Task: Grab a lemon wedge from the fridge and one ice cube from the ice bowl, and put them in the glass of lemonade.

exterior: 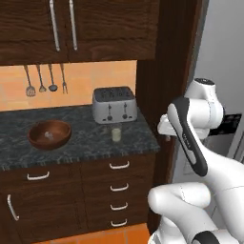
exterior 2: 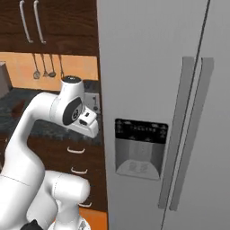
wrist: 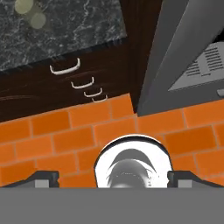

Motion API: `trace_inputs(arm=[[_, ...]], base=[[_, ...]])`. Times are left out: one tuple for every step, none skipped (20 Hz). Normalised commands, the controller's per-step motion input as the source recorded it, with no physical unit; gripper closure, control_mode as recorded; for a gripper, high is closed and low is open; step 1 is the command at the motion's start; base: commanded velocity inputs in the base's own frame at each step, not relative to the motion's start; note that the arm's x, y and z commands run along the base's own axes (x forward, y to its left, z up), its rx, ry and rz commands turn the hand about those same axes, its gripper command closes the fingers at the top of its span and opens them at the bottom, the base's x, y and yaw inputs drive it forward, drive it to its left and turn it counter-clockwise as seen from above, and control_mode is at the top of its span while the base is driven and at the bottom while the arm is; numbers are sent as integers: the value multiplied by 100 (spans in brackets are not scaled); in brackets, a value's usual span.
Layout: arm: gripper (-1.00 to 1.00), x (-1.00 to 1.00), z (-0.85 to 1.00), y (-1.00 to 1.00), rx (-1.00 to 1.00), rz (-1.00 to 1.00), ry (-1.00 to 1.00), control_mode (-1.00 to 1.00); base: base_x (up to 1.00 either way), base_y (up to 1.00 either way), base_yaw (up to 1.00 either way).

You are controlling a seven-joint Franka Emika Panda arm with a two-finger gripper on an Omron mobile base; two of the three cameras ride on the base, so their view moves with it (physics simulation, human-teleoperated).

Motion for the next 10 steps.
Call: trace_inputs(arm=[[-100,0,0,0,0,0,0,100],[-100,0,0,0,0,0,0,100],[-100,0,0,0,0,0,0,100],[-100,0,0,0,0,0,0,100],[-100,0,0,0,0,0,0,100],[-100,0,0,0,0,0,0,100],[-100,0,0,0,0,0,0,100],[-100,0,0,0,0,0,0,100],[-100,0,0,0,0,0,0,100],[-100,0,0,0,0,0,0,100]], base=[[81,100,1],[88,100,1],[88,100,0],[88,100,0],[82,100,0],[64,100,0],[38,100,-14],[30,100,-15],[23,100,-15],[24,100,-14]])
